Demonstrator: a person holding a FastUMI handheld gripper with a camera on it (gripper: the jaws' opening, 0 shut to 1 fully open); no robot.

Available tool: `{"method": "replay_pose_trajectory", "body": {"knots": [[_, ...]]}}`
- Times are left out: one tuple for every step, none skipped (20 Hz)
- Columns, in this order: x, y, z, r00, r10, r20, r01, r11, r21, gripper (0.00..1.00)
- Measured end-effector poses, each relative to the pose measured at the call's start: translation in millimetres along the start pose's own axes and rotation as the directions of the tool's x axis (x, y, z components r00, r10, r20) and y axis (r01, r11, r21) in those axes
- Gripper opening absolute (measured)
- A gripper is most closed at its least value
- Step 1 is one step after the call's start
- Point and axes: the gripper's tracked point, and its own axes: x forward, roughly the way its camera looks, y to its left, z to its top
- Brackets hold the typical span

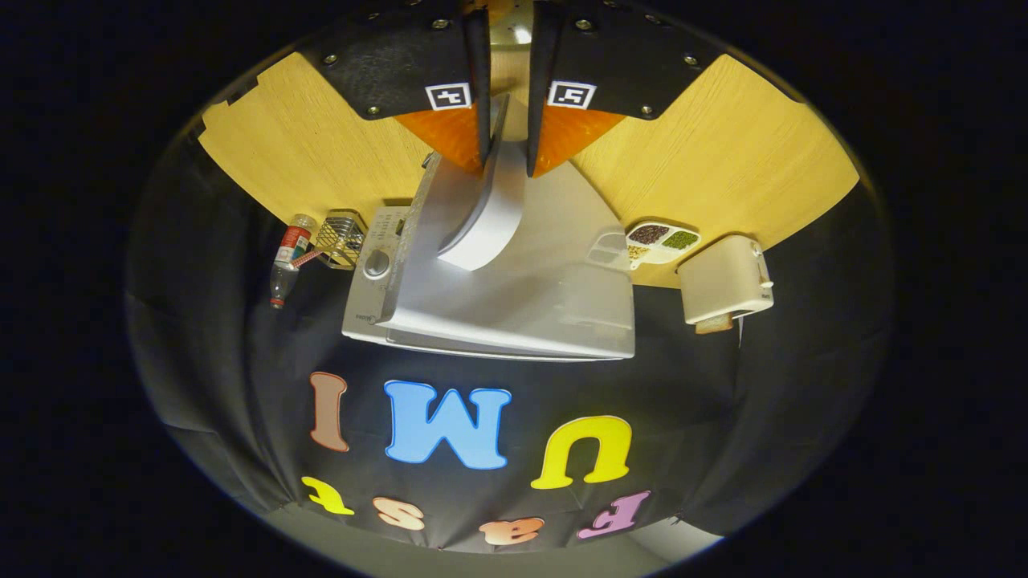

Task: Open the microwave, put the food inside, and close the microwave door.

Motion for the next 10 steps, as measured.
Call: {"method": "replay_pose_trajectory", "body": {"knots": [[-4,8,-4,1.0,0.014,-0.002,-0.014,1.0,-0.004,0.2],[-8,15,-5,1.0,0.027,-0.006,-0.027,1.0,-0.007,0.21],[-12,23,-9,0.999,0.038,-0.014,-0.038,0.999,-0.011,0.21],[-15,30,-12,0.999,0.046,-0.018,-0.047,0.999,-0.018,0.21],[-20,37,-14,0.998,0.058,-0.018,-0.059,0.998,-0.026,0.21],[-24,45,-13,0.997,0.073,-0.017,-0.074,0.997,-0.031,0.21],[-28,51,-15,0.996,0.087,-0.015,-0.087,0.996,-0.035,0.21],[-32,59,-14,0.995,0.099,-0.012,-0.099,0.994,-0.037,0.21],[-35,67,-14,0.994,0.112,-0.009,-0.113,0.993,-0.038,0.21],[-38,75,-13,0.992,0.127,-0.006,-0.128,0.991,-0.037,0.21]]}}
